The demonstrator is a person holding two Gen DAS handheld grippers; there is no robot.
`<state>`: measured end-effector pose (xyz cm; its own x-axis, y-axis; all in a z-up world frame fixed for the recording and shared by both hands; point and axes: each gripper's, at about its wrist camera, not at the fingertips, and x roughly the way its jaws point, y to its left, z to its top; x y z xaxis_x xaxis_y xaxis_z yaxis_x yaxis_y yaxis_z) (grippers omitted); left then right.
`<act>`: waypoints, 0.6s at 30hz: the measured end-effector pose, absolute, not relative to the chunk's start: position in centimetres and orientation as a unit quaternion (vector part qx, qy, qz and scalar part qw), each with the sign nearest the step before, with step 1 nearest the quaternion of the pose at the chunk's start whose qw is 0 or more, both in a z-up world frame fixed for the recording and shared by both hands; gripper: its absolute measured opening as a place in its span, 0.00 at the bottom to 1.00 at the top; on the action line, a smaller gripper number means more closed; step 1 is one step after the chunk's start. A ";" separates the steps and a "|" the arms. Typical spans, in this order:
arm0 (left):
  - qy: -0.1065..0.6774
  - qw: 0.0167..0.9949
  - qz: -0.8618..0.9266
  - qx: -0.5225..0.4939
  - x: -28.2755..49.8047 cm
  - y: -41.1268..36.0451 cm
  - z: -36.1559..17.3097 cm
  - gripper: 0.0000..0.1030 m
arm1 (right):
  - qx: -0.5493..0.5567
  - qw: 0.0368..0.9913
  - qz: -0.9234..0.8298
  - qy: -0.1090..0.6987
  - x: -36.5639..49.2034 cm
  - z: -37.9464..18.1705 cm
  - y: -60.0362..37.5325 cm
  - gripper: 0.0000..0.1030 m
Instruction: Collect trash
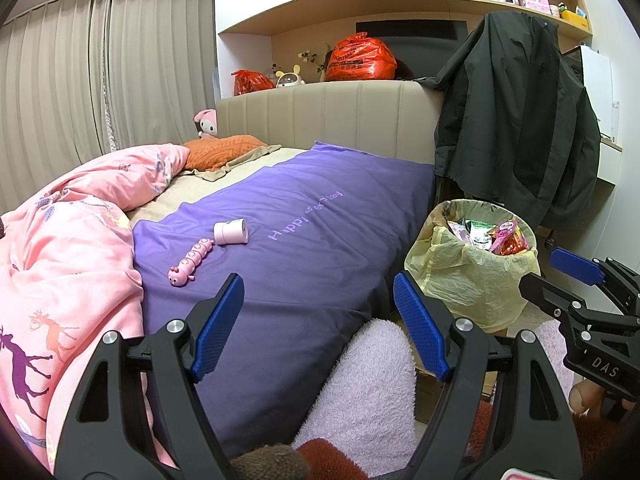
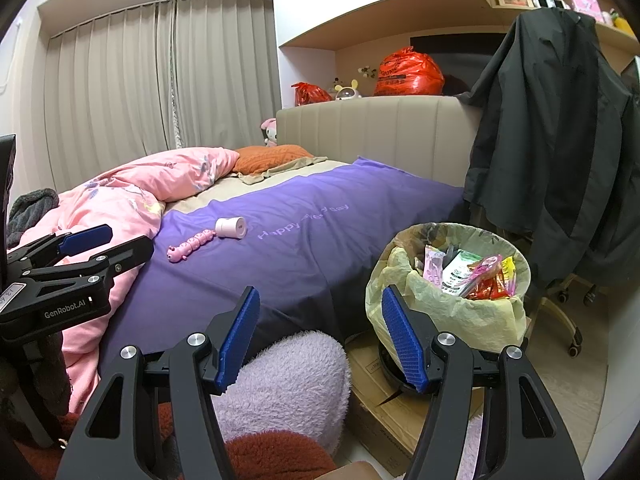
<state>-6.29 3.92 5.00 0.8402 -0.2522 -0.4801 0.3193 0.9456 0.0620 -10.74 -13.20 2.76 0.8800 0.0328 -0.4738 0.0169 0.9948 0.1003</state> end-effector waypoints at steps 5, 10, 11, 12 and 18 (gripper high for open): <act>0.243 0.955 -0.151 0.070 -6.2 3.9 4.9 0.71 | 0.051 0.968 0.004 0.245 -10.7 2.7 -13.3 0.58; 0.242 0.956 -0.151 0.070 -6.2 4.0 4.8 0.71 | 0.050 0.968 0.005 0.245 -10.8 2.6 -13.3 0.58; 0.242 0.956 -0.151 0.070 -6.1 4.0 4.8 0.71 | 0.051 0.968 0.004 0.245 -10.8 2.7 -13.3 0.58; 0.242 0.956 -0.151 0.070 -6.1 4.0 4.8 0.71 | 0.051 0.968 0.004 0.245 -10.8 2.7 -13.3 0.58; 0.241 0.955 -0.156 0.071 -6.3 4.0 4.7 0.71 | 0.051 0.968 0.004 0.244 -10.8 2.7 -13.3 0.58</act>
